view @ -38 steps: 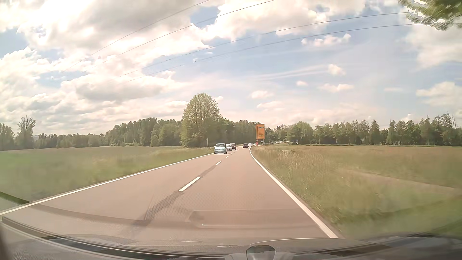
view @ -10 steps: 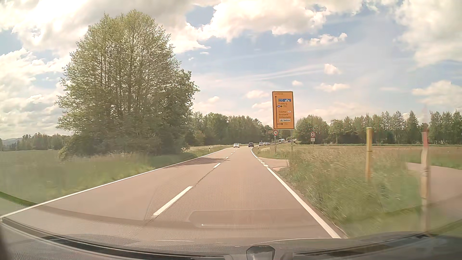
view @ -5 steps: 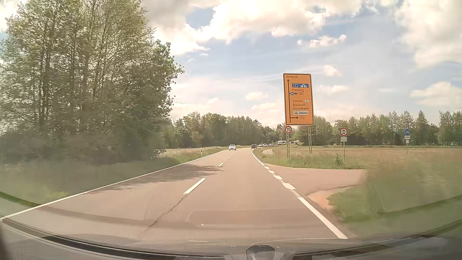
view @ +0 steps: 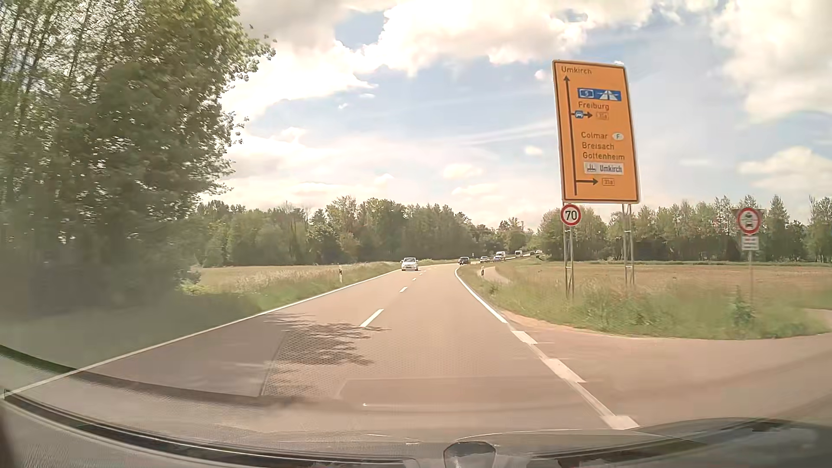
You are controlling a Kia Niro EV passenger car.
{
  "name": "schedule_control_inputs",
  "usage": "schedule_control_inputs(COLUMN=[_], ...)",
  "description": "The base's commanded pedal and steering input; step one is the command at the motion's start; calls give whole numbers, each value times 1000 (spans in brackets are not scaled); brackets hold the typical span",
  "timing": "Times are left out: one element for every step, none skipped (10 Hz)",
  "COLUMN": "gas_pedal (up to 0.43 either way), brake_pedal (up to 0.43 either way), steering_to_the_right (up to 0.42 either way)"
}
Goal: Follow the waypoints while adhering to traffic rules and regulations
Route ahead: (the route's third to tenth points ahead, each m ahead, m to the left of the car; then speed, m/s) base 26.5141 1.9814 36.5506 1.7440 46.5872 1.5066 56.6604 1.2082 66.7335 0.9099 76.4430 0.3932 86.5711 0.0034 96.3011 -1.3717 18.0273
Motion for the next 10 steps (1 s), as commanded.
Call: schedule_control_inputs(gas_pedal=[59, 59, 67, 67, 67, 67, 67, 67, 67, 67], brake_pedal=[0, 0, 0, 0, 0, 0, 0, 0, 0, 0], steering_to_the_right=[0, 0, 0, 0, 0, 0, 0, 0, 0, 0])
